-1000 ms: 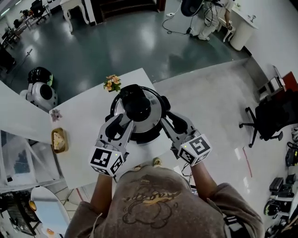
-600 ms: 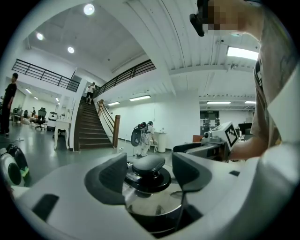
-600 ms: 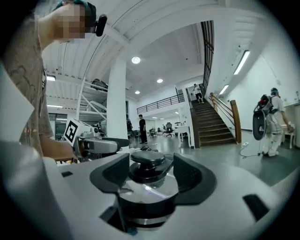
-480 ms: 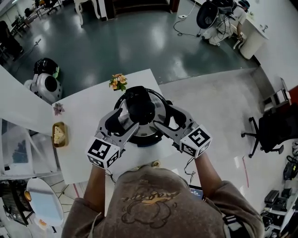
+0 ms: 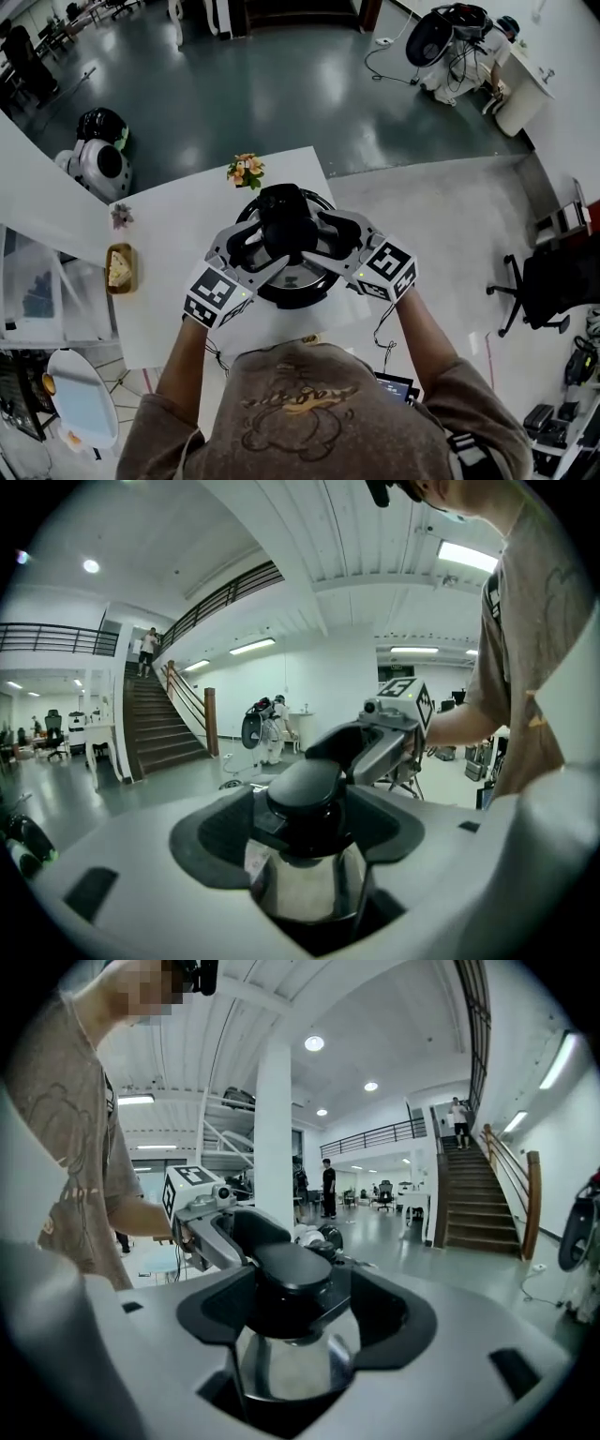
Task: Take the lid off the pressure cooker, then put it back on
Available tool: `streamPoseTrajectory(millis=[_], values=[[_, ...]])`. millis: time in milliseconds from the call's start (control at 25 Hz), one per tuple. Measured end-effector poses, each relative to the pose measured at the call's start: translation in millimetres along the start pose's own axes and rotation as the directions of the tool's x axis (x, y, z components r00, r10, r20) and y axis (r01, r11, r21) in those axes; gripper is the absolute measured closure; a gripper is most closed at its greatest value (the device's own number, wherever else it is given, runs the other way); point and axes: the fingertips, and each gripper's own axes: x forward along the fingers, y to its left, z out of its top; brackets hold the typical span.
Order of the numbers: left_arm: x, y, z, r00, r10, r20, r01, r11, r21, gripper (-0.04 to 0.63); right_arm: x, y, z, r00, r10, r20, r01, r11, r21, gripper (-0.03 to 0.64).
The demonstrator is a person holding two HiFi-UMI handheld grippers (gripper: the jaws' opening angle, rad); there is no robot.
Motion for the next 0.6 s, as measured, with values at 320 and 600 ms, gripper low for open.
streamPoseTrajectory(millis=[320, 600], values=[[9.3, 0.9, -2.9, 0.997, -0.061, -0.052, 0.061, 0.998, 0.011, 0.314, 21.3, 5.7, -2.1, 0.987, 0.113, -0.110, -0.126, 0.985, -0.116, 0.308], [11.3, -2.5, -1.9, 0.991, -0.110, -0.072, 0.112, 0.993, 0.024, 0.337, 22.3, 8.9, -1.1, 0.983, 0.147, -0.108, -0.160, 0.979, -0.122, 0.327]])
